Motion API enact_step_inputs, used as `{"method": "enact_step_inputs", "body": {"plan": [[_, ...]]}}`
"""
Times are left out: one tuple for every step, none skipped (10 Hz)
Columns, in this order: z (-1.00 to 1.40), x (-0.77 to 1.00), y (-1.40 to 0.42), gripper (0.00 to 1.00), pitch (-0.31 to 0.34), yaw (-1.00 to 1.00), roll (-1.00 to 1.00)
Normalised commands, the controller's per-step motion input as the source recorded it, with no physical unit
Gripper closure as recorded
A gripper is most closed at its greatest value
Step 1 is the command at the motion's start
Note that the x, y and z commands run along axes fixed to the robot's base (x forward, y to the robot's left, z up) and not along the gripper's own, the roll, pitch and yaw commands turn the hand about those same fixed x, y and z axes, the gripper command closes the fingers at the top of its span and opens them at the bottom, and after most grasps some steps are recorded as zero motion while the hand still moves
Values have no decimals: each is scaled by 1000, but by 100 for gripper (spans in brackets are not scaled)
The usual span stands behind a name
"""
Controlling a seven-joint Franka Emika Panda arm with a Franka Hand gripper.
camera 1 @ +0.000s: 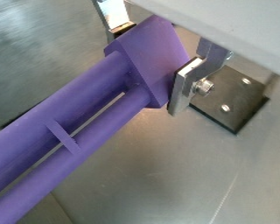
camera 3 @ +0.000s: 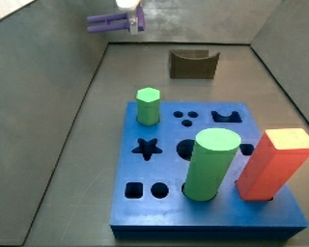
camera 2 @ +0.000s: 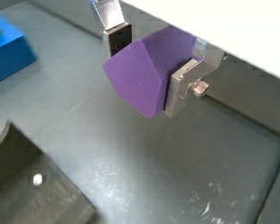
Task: Pick up the 3 prong object. Move up. Rotate the 3 prong object. Place the 3 prong object on the fixture. Regrasp the 3 prong object. Move to above the board. Insert the 3 prong object.
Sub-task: Rotate the 3 prong object.
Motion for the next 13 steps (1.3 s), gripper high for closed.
{"method": "enact_step_inputs", "body": {"plan": [[3, 8, 18, 100, -2, -1000, -1], [3, 8, 18, 100, -2, -1000, -1], [3, 8, 18, 100, -2, -1000, -1], [4, 8, 18, 100, -3, -1000, -1], [3, 8, 17, 100, -3, -1000, -1], [3, 8, 18, 100, -3, -1000, -1], [3, 8, 17, 100, -3, -1000, -1], [4, 8, 18, 100, -3, -1000, -1], [3, 8, 18, 100, -4, -1000, -1], [3, 8, 18, 100, -4, -1000, -1], [3, 8, 18, 100, -4, -1000, -1], [3, 8, 18, 100, -5, -1000, -2], [3, 8, 18, 100, -5, -1000, -2]]}}
